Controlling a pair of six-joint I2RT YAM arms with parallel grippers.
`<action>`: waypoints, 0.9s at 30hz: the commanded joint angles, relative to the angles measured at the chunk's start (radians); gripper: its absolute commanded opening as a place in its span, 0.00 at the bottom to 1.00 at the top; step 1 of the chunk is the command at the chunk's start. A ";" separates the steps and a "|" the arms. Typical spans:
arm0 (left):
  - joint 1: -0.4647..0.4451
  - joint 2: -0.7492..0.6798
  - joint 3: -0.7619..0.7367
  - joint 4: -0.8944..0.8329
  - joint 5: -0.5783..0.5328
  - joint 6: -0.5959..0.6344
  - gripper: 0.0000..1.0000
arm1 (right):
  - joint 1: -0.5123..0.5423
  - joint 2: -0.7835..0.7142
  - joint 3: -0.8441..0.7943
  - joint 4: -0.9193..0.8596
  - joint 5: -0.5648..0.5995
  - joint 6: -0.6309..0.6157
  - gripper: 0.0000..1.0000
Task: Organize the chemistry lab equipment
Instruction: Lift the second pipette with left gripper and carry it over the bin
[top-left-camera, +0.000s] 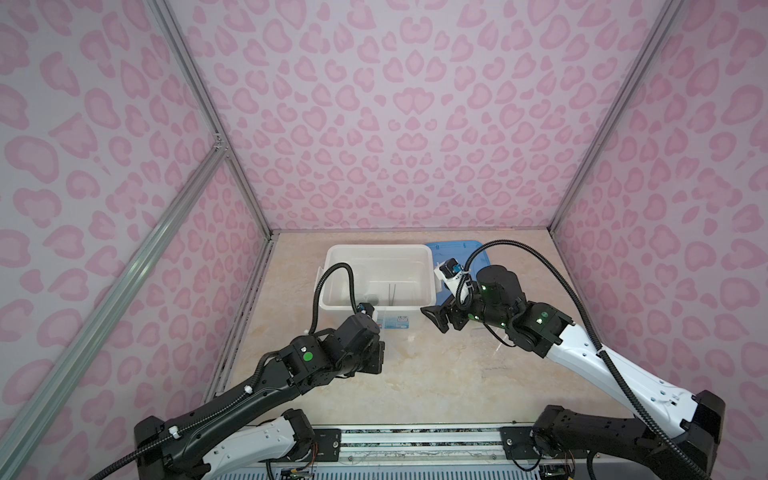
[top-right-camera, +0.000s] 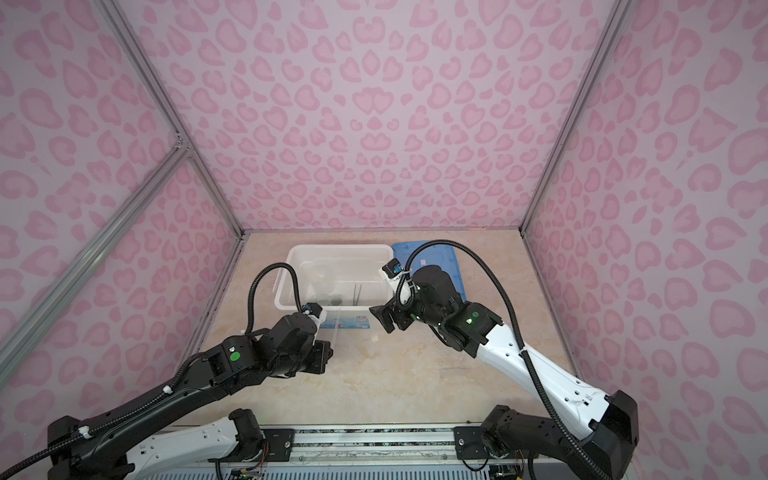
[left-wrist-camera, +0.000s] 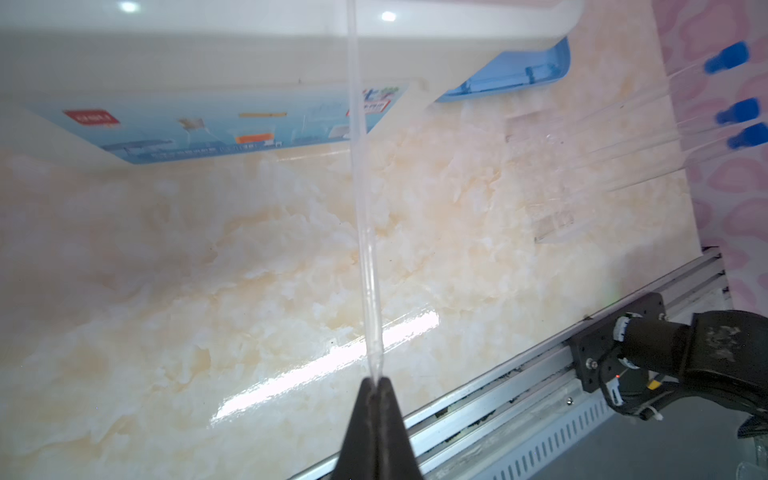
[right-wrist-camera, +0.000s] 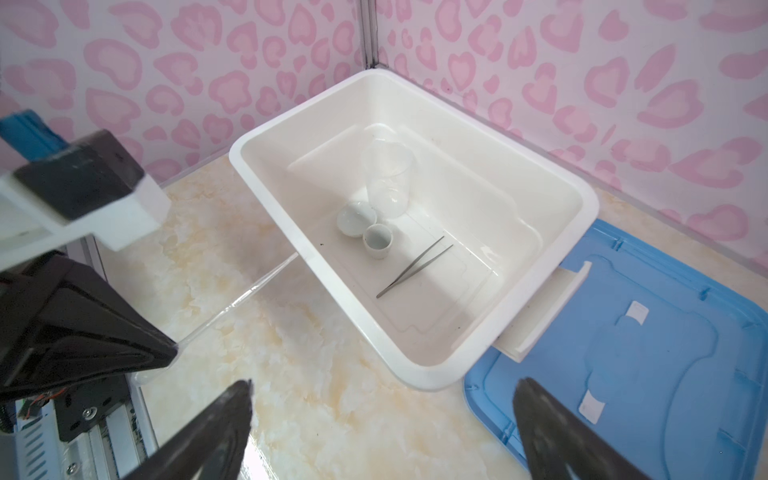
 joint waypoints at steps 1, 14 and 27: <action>0.023 0.000 0.078 -0.060 0.008 0.055 0.03 | -0.017 -0.002 0.015 0.028 -0.004 0.015 0.98; 0.222 0.327 0.387 0.170 0.144 0.158 0.03 | -0.109 0.113 0.181 -0.018 -0.014 0.073 0.98; 0.271 0.696 0.564 0.226 0.153 0.185 0.03 | -0.195 0.180 0.212 -0.027 -0.057 0.038 0.99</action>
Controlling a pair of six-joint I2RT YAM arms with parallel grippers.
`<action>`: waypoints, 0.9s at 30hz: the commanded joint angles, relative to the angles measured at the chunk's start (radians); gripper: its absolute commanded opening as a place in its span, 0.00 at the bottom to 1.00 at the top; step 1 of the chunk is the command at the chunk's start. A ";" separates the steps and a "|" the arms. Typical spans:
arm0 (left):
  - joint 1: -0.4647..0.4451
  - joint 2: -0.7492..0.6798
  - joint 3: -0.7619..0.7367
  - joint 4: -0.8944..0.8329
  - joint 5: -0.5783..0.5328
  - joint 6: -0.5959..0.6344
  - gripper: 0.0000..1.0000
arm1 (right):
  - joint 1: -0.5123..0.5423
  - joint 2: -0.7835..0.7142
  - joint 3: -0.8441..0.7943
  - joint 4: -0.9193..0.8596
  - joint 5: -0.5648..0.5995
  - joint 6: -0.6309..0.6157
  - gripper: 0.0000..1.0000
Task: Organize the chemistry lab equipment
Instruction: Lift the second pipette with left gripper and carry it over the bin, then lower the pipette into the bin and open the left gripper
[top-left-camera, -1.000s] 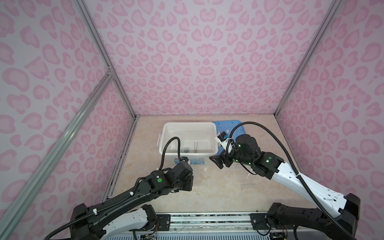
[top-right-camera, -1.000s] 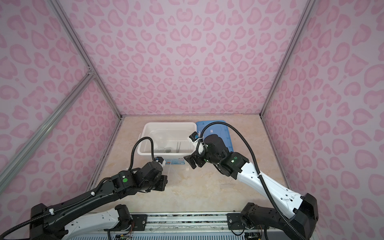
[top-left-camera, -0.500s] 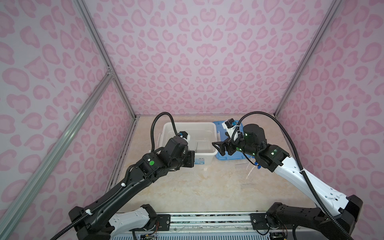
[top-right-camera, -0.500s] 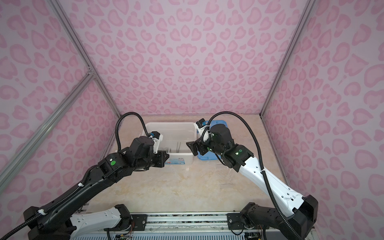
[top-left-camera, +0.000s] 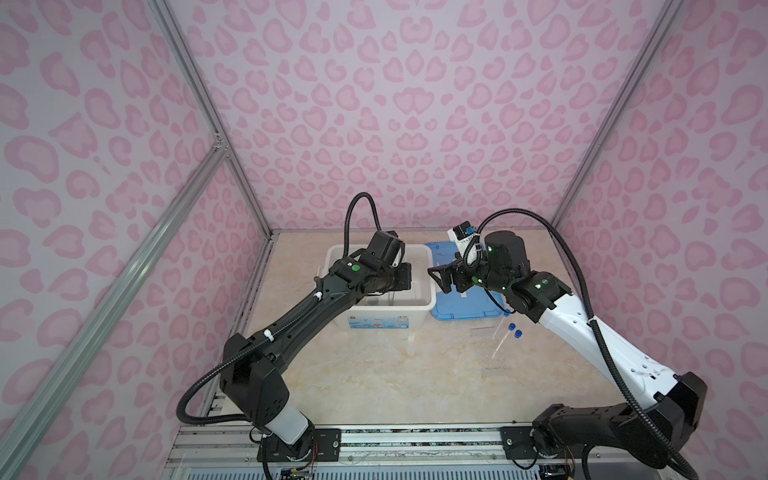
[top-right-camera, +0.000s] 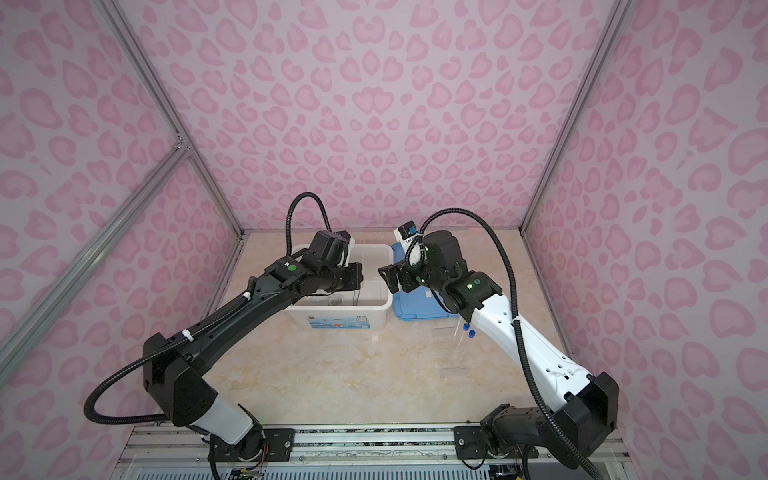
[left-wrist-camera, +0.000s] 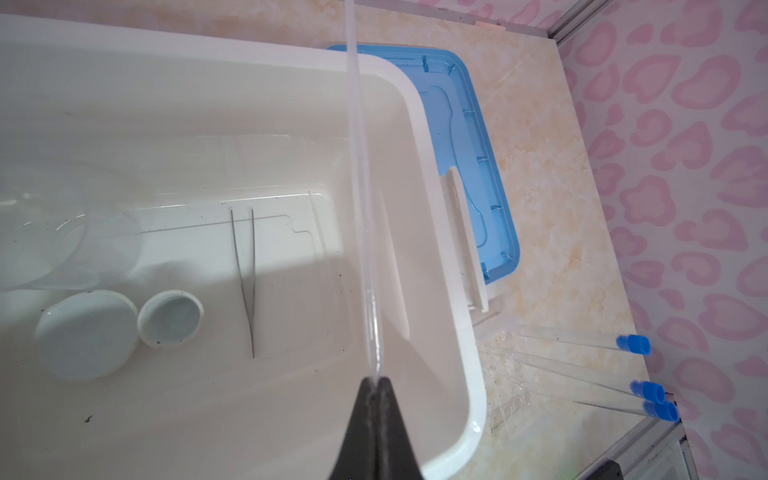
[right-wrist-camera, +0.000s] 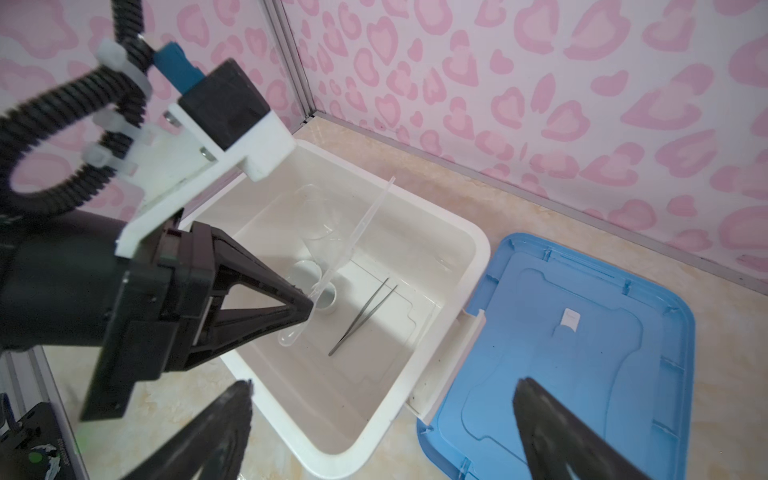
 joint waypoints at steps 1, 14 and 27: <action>0.001 0.049 0.011 0.053 0.032 0.008 0.03 | -0.005 0.013 0.000 -0.010 -0.007 -0.031 0.99; 0.001 0.210 -0.025 0.140 0.051 0.004 0.03 | -0.007 0.054 0.001 -0.034 0.007 -0.091 0.98; 0.001 0.315 -0.068 0.230 0.110 -0.020 0.03 | -0.008 0.082 0.011 -0.033 0.002 -0.096 0.98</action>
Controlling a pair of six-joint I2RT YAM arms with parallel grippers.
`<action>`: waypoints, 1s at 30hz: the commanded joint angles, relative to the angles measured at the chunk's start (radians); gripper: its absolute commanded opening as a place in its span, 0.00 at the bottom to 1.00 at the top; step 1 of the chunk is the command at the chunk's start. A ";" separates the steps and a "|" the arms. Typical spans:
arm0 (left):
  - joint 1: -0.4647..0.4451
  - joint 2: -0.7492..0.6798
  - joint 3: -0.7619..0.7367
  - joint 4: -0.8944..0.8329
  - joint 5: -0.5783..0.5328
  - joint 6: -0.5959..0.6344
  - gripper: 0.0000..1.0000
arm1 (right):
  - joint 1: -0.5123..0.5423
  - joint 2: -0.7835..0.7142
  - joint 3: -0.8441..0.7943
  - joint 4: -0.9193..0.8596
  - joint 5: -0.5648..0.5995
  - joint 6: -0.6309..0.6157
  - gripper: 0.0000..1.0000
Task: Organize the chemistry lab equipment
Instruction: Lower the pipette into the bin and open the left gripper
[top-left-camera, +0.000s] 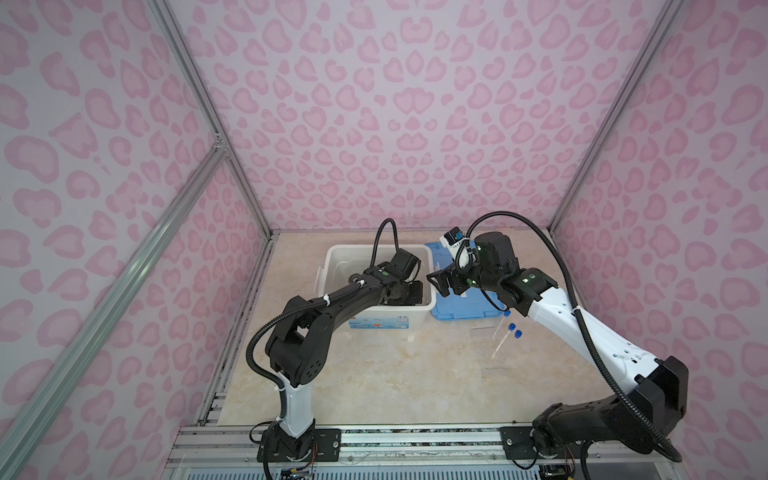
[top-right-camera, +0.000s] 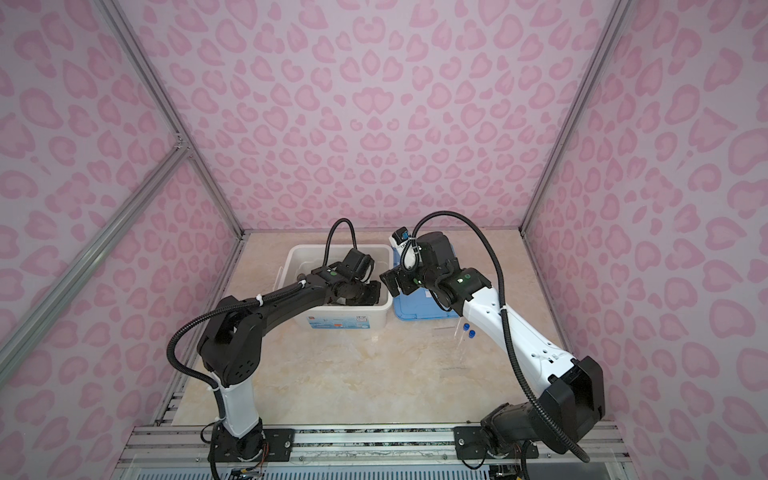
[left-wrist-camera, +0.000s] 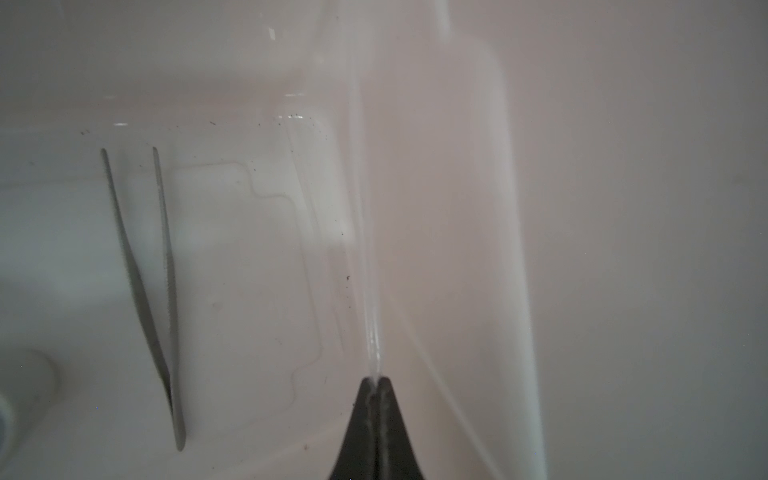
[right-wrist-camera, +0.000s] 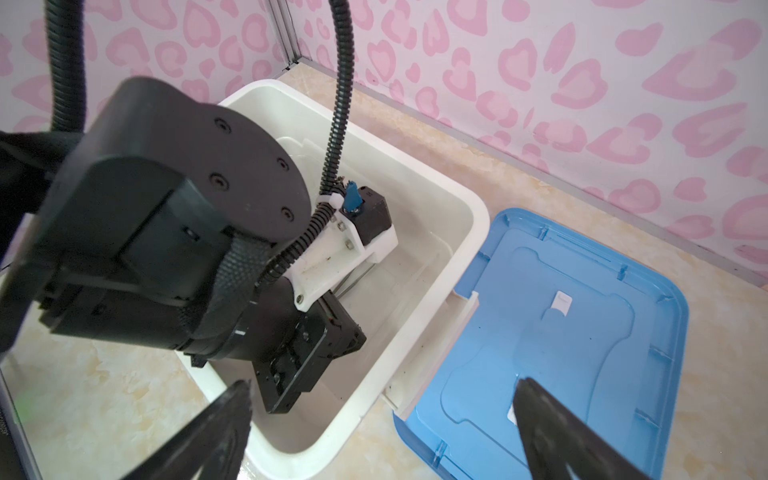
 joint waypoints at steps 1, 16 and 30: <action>0.002 0.024 -0.012 0.057 0.016 -0.012 0.03 | 0.000 0.005 0.012 -0.002 -0.004 -0.006 0.99; 0.007 0.097 -0.009 0.089 0.005 -0.018 0.06 | 0.001 0.023 -0.001 0.008 -0.009 0.001 0.99; 0.008 0.105 -0.014 0.085 -0.020 -0.001 0.23 | 0.000 0.035 0.005 0.003 -0.006 0.000 0.98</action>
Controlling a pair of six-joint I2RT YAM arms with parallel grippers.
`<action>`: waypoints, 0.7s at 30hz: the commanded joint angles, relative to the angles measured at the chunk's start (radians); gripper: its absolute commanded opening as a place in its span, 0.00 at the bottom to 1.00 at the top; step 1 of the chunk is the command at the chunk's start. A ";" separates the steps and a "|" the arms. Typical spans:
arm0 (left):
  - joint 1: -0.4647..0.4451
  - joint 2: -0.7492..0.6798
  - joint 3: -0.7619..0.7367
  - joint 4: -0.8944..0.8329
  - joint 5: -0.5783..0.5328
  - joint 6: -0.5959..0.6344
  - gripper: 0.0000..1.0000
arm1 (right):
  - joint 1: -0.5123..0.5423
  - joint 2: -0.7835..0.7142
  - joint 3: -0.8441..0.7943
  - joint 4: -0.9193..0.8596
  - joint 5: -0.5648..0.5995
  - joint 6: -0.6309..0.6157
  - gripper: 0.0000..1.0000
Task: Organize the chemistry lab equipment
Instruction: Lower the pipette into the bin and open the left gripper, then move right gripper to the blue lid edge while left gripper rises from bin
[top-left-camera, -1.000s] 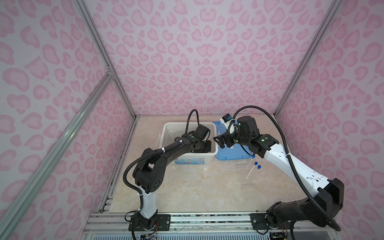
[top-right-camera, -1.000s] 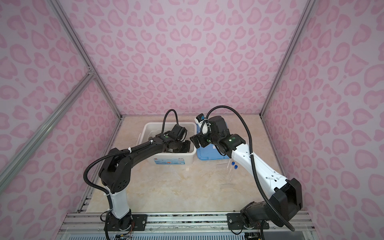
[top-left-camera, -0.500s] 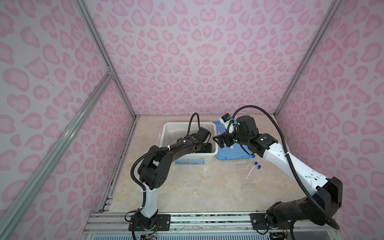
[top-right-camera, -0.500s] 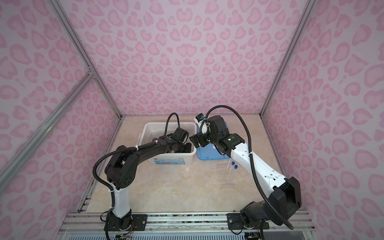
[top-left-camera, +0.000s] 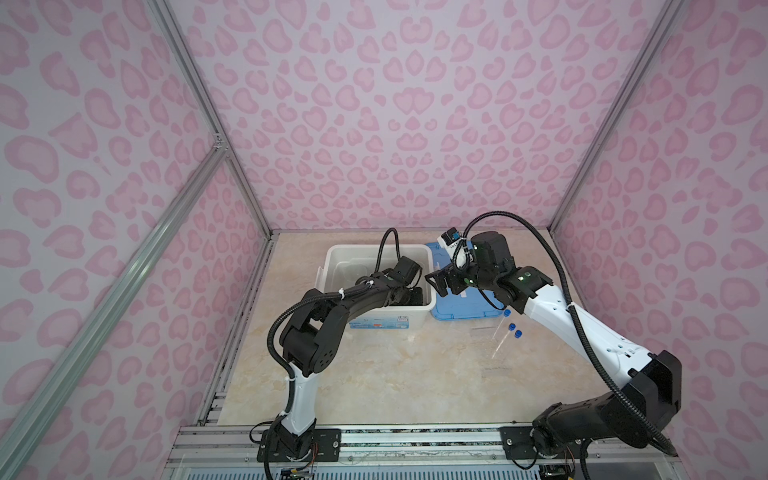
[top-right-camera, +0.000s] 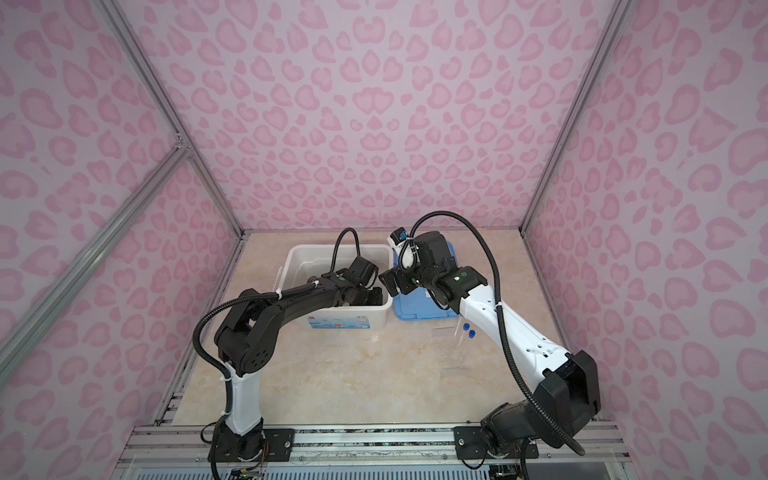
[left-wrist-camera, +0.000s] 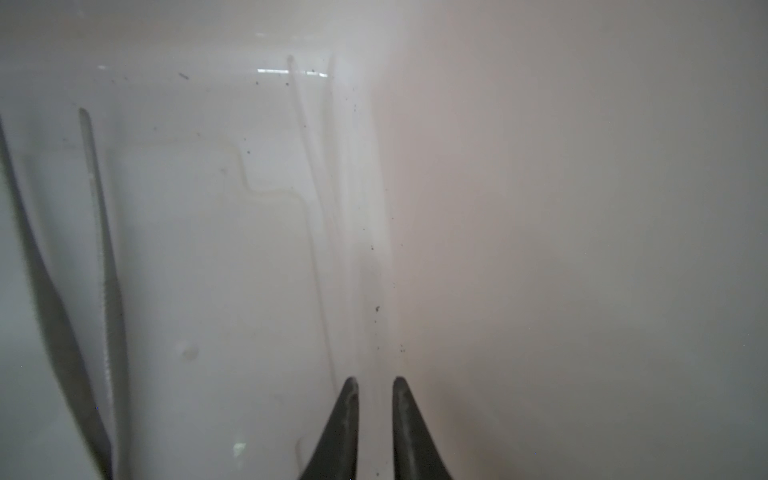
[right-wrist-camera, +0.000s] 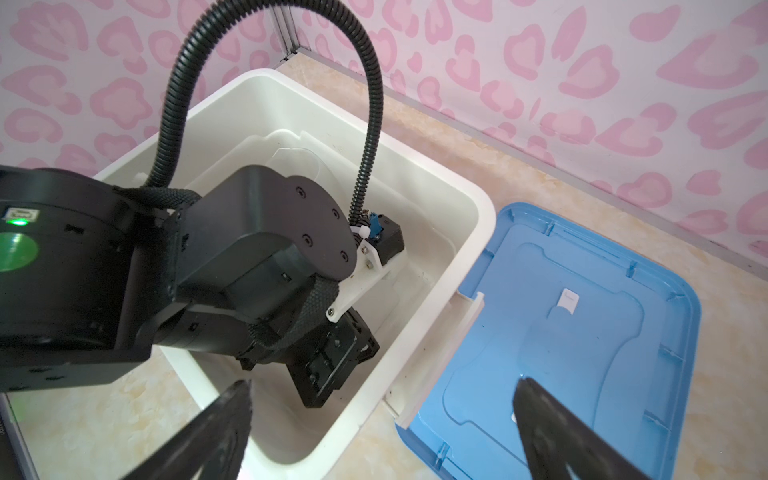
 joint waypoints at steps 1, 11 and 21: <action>0.001 -0.006 -0.004 0.012 -0.020 0.014 0.26 | 0.000 0.006 -0.003 0.002 -0.003 0.000 0.99; 0.004 -0.109 0.002 -0.030 -0.053 0.034 0.53 | -0.003 -0.006 0.011 -0.004 0.011 -0.002 0.99; 0.005 -0.342 0.005 -0.114 -0.121 0.022 0.98 | -0.090 -0.049 0.025 -0.021 0.032 0.041 0.98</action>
